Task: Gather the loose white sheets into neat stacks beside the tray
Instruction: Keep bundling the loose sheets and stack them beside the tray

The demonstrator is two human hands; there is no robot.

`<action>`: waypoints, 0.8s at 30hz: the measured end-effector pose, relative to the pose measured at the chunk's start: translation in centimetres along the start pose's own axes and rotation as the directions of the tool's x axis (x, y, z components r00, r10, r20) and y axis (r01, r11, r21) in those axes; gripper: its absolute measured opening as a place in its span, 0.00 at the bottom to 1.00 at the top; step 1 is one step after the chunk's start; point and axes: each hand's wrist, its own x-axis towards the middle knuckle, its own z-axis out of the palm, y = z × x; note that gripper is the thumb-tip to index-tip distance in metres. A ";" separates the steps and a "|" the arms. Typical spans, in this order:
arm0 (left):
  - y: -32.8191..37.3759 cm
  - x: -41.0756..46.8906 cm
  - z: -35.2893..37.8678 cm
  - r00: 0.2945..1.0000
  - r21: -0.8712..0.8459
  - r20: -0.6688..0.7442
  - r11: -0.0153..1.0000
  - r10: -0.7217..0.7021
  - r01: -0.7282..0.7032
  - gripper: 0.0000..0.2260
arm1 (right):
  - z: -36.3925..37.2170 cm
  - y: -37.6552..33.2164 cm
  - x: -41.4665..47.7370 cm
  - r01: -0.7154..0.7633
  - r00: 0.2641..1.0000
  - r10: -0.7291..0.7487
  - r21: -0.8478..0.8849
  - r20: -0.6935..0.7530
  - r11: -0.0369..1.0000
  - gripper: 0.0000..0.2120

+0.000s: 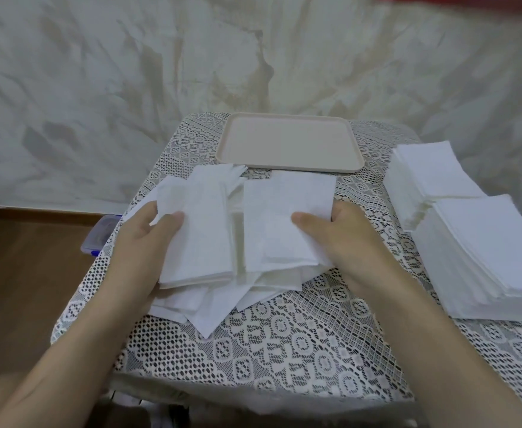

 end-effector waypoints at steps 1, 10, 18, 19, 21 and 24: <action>0.0 0.1 -0.1 1.000 0.003 0.001 1.000 0.002 -0.002 0.07 | 0.3 0.2 -0.2 -0.014 1.000 0.015 -0.032 0.022 0.999 0.04; -0.2 -0.8 -0.3 0.998 -0.013 -0.001 0.998 0.068 -0.068 0.11 | 3.8 1.1 -1.8 0.066 0.990 -0.004 -0.444 0.139 0.894 0.13; -0.1 -0.6 0.4 0.997 -0.019 0.007 0.997 0.071 -0.071 0.09 | 1.1 1.8 -0.9 0.076 0.997 -0.064 -0.577 0.041 0.813 0.06; -0.1 -0.6 0.6 0.998 -0.019 0.011 0.997 0.069 -0.069 0.09 | 0.2 1.9 -0.8 0.063 0.998 -0.067 -0.597 0.016 0.799 0.06; -0.1 -0.6 0.9 0.998 -0.012 0.015 0.998 0.061 -0.061 0.08 | -1.7 2.1 -0.6 0.048 0.999 -0.049 -0.586 0.013 0.809 0.05; -0.1 -0.7 1.3 0.998 -0.004 0.050 0.999 0.049 -0.049 0.08 | -3.4 2.2 -0.8 0.046 0.996 -0.006 -0.484 0.085 0.874 0.05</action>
